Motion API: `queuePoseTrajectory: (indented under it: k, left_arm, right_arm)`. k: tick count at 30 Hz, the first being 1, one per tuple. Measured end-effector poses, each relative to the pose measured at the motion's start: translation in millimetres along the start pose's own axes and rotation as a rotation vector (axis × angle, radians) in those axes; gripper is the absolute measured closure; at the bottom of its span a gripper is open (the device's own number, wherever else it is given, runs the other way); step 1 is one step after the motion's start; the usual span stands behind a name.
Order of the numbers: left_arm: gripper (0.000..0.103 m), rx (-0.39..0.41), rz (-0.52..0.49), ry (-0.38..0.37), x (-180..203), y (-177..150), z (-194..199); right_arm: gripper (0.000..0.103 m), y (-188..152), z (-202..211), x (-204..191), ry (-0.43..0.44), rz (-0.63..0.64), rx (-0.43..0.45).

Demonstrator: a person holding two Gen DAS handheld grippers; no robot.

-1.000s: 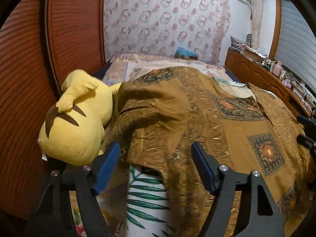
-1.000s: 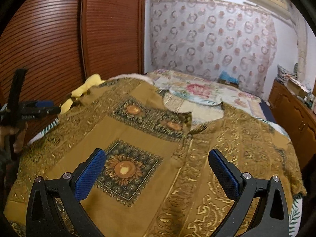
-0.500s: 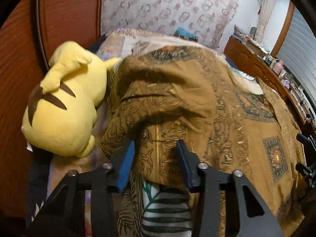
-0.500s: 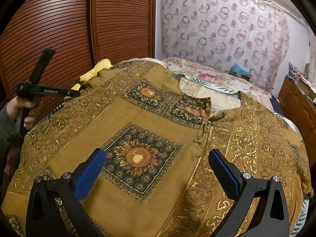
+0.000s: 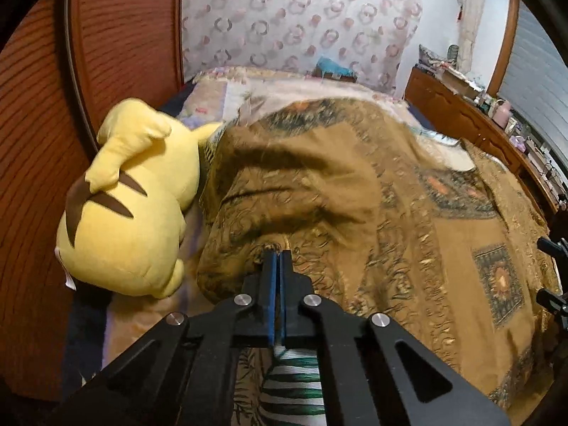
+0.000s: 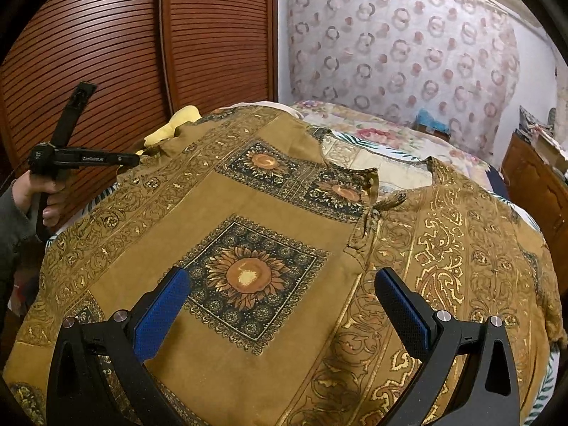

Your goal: Fold small clothes

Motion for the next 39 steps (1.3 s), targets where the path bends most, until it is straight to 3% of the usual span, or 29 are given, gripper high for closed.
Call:
queuePoseTrajectory:
  k: [5,10,16,22,23,25,28,31,39]
  left_arm:
    - [0.102,0.083,-0.035,-0.006,17.7,15.2,27.3]
    - [0.102,0.141,-0.085,-0.089,52.0,33.6,50.4]
    - [0.102,0.160,-0.149,-0.188,96.8,34.8,62.0]
    - [0.100,0.172,-0.161,-0.198,108.3,21.5,71.0]
    - [0.095,0.179,-0.159,-0.178,108.9,20.8,72.1]
    - [0.073,0.206,-0.153,-0.143,102.3,15.7,76.7]
    - [0.047,0.220,-0.124,-0.135,89.6,10.1,78.2]
    - [0.028,0.204,-0.095,-0.116,74.2,7.4,71.4]
    - [0.027,0.119,-0.025,-0.065,47.0,-8.7,39.5]
  right_arm:
    - [0.000,0.6,3.6,2.1,-0.002,-0.012,0.011]
    - [0.000,-0.7,10.9,4.7,-0.008,-0.025,0.032]
    - [0.000,-3.3,20.9,8.9,-0.020,-0.033,0.053]
    - [0.000,-7.8,23.9,8.3,-0.025,-0.045,0.065]
    - [0.000,-8.4,23.6,8.2,-0.024,-0.046,0.065]
    - [0.000,-8.2,22.4,5.4,-0.027,-0.045,0.065]
    - [0.000,-8.7,19.9,2.0,-0.027,-0.046,0.065]
    - [0.000,-8.7,18.4,0.4,-0.023,-0.047,0.064]
    - [0.000,1.2,13.7,3.6,0.003,-0.015,0.053]
Point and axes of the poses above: each gripper's, at about its wrist camera, not at the fingertips, and z roughly against the way its jaws point, x to its right, y to its top, the point moved 1 cm from there along -z, roughly the way its jaws point, and after that the axes turned 7 degrees about y, right-handed, at the moved point
